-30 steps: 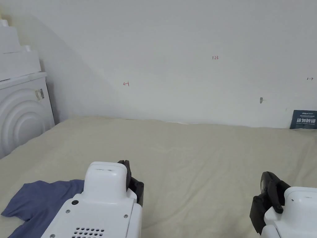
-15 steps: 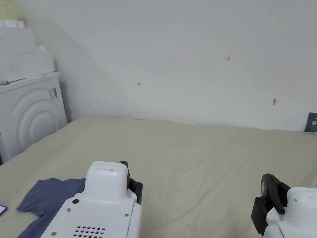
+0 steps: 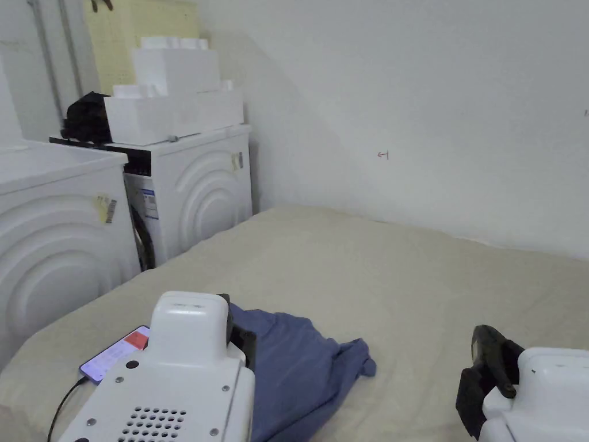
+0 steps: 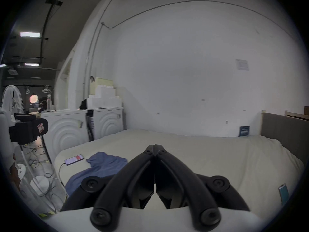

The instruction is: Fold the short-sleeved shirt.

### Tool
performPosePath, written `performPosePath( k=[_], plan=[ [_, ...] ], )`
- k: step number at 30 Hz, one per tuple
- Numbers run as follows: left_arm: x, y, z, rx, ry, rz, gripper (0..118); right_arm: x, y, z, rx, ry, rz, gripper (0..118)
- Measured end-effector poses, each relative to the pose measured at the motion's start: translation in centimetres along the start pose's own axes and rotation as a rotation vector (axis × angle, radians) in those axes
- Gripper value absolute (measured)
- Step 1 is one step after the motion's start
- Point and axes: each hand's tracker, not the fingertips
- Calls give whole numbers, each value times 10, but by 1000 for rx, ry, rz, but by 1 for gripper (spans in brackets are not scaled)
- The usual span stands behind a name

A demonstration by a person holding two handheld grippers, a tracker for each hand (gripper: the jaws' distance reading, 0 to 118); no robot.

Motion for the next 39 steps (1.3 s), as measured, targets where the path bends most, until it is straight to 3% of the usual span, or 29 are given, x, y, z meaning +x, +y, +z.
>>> performPosePath(
  k=[10,28,29,30,31,32,33,34,36,39],
  plan=[
    [-31,-14,-20,-68,46,24,0,-31,-8,-24,-53,87,21,3],
    [-7,-146,-173,-494,-164,26,0,-39,-78,-115,-331,86,73,3],
    [-5,-155,-181,-509,-167,34,4,-40,-82,-119,-343,89,76,3],
    [-5,-162,-188,-536,-190,55,18,-40,-85,-122,-355,90,80,3],
    [-5,-169,-197,-573,-211,77,25,-40,-88,-125,-366,93,85,3],
    [-2,-176,-205,-635,-256,67,25,-40,-91,-127,-377,90,90,3],
    [1,-184,-214,-684,-286,50,50,-40,-93,-129,-388,88,94,3],
    [6,-190,-219,-704,-297,21,60,-39,-95,-130,-396,90,94,3],
    [13,-200,-221,-719,-313,-20,69,-38,-99,-132,-405,86,86,3],
    [13,-208,-227,-765,-359,13,93,-37,-101,-132,-411,76,113,3]
  ],
)
